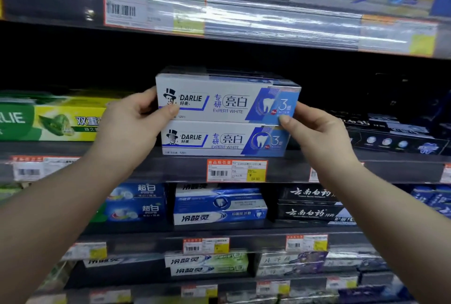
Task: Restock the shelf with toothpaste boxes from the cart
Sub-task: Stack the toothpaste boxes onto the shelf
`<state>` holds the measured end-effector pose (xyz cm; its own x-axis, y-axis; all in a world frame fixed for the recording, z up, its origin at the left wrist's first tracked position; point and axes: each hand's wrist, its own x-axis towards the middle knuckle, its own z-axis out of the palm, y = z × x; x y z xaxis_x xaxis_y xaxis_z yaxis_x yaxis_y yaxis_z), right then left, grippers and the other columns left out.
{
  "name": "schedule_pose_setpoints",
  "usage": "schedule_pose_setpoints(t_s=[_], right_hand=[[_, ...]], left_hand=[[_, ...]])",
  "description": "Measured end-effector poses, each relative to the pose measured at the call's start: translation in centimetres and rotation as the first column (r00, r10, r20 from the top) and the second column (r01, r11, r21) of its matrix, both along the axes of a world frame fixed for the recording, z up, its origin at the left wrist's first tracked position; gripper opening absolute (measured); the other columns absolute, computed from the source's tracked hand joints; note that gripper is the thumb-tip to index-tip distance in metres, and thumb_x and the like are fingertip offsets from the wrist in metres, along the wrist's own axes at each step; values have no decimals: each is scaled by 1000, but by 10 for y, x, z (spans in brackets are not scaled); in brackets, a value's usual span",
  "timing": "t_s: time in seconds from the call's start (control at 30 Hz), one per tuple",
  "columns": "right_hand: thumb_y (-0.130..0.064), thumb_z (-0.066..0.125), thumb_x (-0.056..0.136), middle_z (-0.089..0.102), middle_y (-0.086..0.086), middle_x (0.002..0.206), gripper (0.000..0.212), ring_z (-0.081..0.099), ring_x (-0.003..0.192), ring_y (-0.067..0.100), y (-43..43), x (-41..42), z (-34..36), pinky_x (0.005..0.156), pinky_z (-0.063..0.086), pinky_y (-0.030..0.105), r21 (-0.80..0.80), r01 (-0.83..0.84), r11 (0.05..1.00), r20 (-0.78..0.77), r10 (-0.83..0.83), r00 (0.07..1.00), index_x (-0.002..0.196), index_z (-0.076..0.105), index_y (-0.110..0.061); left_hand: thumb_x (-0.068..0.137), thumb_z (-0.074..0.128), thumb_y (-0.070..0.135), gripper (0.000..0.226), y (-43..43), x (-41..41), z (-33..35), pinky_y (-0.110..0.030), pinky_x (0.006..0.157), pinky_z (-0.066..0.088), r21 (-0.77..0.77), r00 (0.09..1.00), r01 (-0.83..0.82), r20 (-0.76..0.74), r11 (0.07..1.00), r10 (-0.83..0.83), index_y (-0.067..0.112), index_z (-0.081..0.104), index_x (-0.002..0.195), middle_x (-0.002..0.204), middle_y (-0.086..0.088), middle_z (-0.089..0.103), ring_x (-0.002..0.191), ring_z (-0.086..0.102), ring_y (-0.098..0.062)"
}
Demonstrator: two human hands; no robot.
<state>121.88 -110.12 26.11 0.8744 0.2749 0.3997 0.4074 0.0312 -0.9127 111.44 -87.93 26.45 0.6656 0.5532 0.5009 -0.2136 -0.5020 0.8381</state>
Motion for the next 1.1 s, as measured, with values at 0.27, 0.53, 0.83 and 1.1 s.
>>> schedule_pose_setpoints(t_s=[0.27,0.53,0.83,1.1], right_hand=[[-10,59,87,68,-15,95,27,66,80,-6,-5,3,2,66,52,10,-97,-12,995,33,15,999,113,63,-17],[-16,57,89,67,-15,92,28,63,75,-13,-9,2,-2,61,45,3,-170,17,985,64,-6,998,116,63,-16],[-14,58,88,65,-18,86,24,60,68,-18,-8,2,1,62,44,0,-196,10,981,60,1,998,107,62,-28],[-10,58,88,62,-20,82,26,56,63,-23,-11,-1,9,55,39,-3,-230,22,973,20,-18,1000,112,65,-16]], left_hand=[[86,62,24,20,-1,-6,-3,6,52,37,75,993,-12,-118,997,21,34,63,104,83,25,61,65,55,24],[89,59,23,24,-2,-5,-6,6,50,36,50,990,-9,-137,999,16,24,66,111,85,23,61,64,54,26],[87,61,21,25,-4,-7,-6,4,53,39,35,991,-12,-130,999,17,21,66,111,82,22,62,65,56,23],[84,65,21,26,-1,-8,1,-6,63,50,-40,980,-4,-198,999,-4,24,67,110,88,17,68,74,64,10]])
